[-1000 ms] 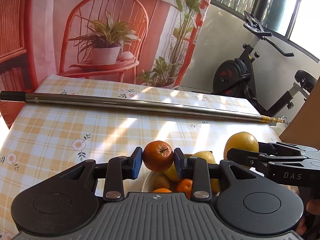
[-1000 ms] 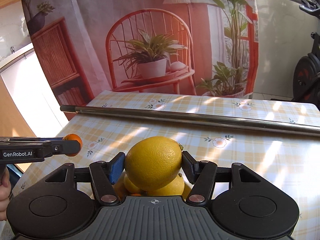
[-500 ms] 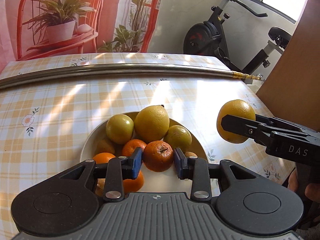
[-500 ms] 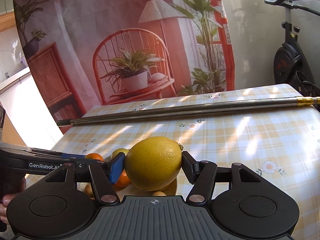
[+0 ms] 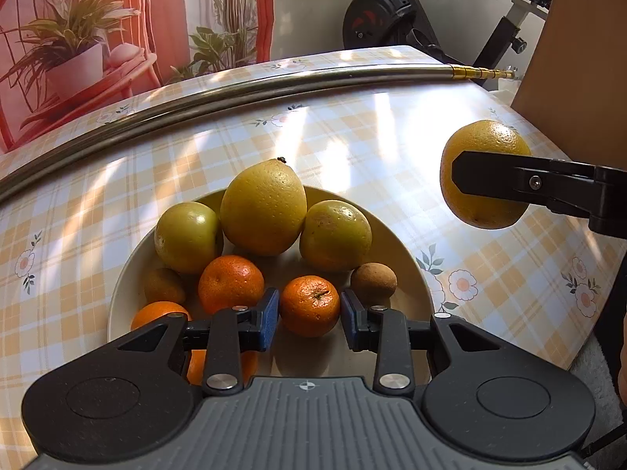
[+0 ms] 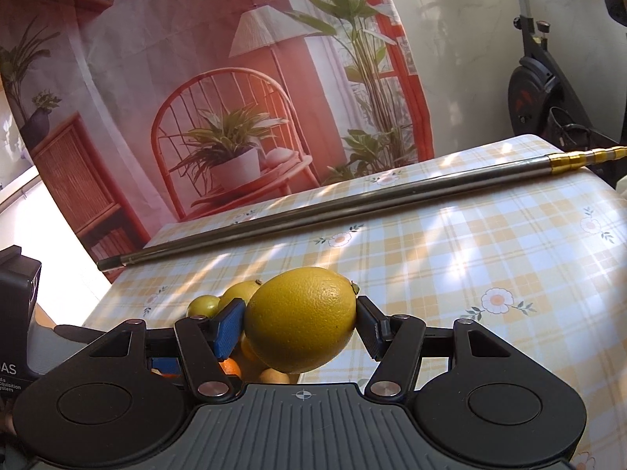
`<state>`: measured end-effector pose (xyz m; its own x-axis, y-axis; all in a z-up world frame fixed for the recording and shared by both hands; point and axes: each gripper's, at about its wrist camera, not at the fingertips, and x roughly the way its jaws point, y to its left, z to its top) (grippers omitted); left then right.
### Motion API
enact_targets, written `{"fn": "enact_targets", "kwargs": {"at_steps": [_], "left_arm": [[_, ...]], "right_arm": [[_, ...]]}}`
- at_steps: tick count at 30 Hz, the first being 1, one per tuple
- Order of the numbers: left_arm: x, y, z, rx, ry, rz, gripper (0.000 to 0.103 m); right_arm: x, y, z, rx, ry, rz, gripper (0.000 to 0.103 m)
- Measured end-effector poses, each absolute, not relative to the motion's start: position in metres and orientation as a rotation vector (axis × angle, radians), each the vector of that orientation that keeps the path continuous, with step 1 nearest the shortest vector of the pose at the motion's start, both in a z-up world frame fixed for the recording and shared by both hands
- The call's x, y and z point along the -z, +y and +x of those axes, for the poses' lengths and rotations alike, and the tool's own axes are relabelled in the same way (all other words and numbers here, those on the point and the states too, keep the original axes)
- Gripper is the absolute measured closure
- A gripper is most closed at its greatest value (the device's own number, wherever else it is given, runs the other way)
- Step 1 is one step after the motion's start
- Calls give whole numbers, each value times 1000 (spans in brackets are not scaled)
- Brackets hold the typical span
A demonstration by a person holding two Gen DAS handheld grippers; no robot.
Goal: Organize fruits
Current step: 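Open the left gripper to release the tangerine onto the plate, then lower the lemon onto the plate and open the right gripper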
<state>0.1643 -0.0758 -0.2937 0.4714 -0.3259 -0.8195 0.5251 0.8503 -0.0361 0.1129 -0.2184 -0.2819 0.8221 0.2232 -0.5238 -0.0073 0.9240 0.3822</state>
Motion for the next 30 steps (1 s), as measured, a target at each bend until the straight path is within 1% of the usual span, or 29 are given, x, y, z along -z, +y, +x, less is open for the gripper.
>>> {"fn": "enact_targets", "kwargs": {"at_steps": [15, 16, 18, 21, 26, 30], "left_arm": [[296, -80, 168, 495, 901, 215, 66], [295, -80, 168, 497, 902, 205, 65], [294, -77, 169, 511, 912, 168, 58], [291, -75, 168, 519, 904, 149, 52], [281, -67, 159, 526, 871, 128, 51], [267, -59, 148, 492, 815, 142, 48]], "right_arm": [[289, -221, 114, -122, 609, 398, 46], [289, -221, 114, -122, 611, 396, 46], [289, -220, 114, -123, 617, 392, 46], [288, -218, 115, -121, 619, 386, 46], [287, -215, 115, -121, 622, 380, 46], [286, -212, 115, -128, 632, 364, 46]]}}
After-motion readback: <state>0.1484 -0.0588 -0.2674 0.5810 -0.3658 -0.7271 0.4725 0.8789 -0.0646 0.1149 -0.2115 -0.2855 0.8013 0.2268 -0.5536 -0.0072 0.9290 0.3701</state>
